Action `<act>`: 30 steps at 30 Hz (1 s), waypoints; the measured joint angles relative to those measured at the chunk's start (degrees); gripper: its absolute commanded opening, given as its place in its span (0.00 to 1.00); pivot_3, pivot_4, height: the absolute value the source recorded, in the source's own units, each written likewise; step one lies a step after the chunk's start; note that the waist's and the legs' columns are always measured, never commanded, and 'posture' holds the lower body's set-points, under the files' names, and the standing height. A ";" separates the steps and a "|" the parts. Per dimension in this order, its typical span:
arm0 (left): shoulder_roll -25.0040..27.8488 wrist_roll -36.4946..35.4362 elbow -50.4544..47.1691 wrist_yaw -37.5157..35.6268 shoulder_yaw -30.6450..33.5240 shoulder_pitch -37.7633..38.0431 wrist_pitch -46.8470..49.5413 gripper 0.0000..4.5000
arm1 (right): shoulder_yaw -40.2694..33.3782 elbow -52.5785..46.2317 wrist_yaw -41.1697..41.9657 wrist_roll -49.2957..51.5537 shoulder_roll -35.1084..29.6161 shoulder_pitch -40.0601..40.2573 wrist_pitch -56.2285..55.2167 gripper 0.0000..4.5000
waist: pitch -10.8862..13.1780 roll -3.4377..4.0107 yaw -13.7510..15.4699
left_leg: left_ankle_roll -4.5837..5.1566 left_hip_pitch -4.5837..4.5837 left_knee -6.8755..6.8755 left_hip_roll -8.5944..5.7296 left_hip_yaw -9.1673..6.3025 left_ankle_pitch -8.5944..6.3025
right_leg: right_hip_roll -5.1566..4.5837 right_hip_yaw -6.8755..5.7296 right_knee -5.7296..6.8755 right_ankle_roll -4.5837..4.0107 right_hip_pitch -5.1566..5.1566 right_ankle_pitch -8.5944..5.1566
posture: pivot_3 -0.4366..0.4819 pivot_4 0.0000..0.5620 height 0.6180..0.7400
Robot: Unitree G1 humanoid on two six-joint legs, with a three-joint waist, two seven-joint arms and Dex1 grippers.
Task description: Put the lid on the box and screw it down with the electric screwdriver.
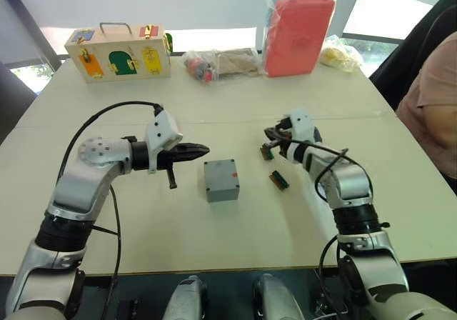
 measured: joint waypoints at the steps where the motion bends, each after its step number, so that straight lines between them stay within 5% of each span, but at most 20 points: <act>1: -0.20 0.00 -0.01 0.03 -0.02 0.01 0.00 0.00 | -0.02 -1.78 0.47 0.73 -0.39 0.10 1.39 0.02 | 0.00 0.00 -0.01 | 0.00 0.00 0.00 0.00 0.00 0.00 | 0.00 0.00 0.00 0.00 0.00 0.00 | 0.48 0.27 0.92; 12: -0.42 0.08 0.01 -0.02 -0.04 0.49 -0.11 0.00 | 3.21 -20.45 4.64 10.69 -0.91 2.91 17.54 0.02 | 0.00 0.00 0.09 | 0.01 0.00 0.00 0.00 -0.03 -0.01 | 0.00 0.00 -0.01 0.00 0.00 0.00 | 0.48 0.27 0.92; 30: -0.49 0.14 -1.58 0.48 -0.04 1.91 -0.11 0.00 | 9.93 -18.12 4.33 9.35 0.57 4.04 15.34 0.02 | 0.00 -0.01 0.07 | 0.01 0.00 0.00 0.00 -0.03 -0.01 | 0.00 -0.01 -0.01 0.00 0.00 -0.01 | 0.48 0.27 0.92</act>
